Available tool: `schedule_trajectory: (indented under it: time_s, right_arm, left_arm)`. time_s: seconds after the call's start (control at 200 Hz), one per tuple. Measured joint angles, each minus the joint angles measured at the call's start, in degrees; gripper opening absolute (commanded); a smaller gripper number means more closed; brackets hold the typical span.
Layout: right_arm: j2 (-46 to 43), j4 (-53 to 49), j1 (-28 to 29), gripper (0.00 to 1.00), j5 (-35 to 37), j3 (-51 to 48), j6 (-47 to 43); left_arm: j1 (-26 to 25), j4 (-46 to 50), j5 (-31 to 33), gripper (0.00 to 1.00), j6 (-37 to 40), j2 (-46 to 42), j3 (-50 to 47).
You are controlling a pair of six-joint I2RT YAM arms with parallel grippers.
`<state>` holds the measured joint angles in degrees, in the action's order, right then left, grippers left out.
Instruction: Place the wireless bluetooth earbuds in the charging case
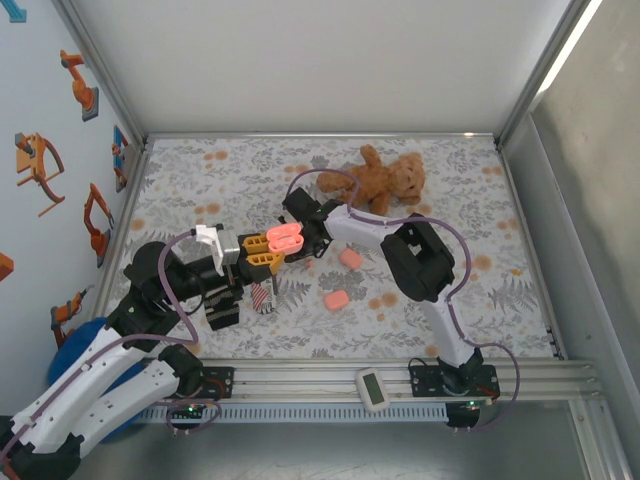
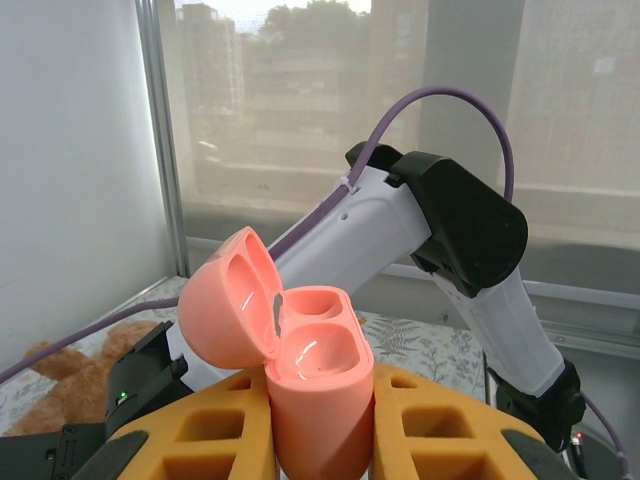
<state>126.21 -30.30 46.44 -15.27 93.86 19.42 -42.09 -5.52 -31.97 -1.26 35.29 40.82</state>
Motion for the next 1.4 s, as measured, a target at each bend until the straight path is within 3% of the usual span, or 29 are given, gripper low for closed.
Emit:
schedule_trajectory:
  time_s: [0.401,1.007,1.402]
  right_arm:
    - [0.4,-0.4,0.0,0.24,1.0,0.5,0.0]
    - [-3.3,4.6,0.1,0.23,1.0,-5.0,0.0]
    - [-5.4,7.0,0.1,0.32,1.2,-5.7,-0.2]
  left_arm:
    - [0.0,0.0,0.0,0.00,0.0,0.2,0.0]
    - [0.0,0.1,2.2,0.00,0.0,-0.4,0.0]
    - [0.0,0.2,3.4,0.00,0.0,-1.2,0.0]
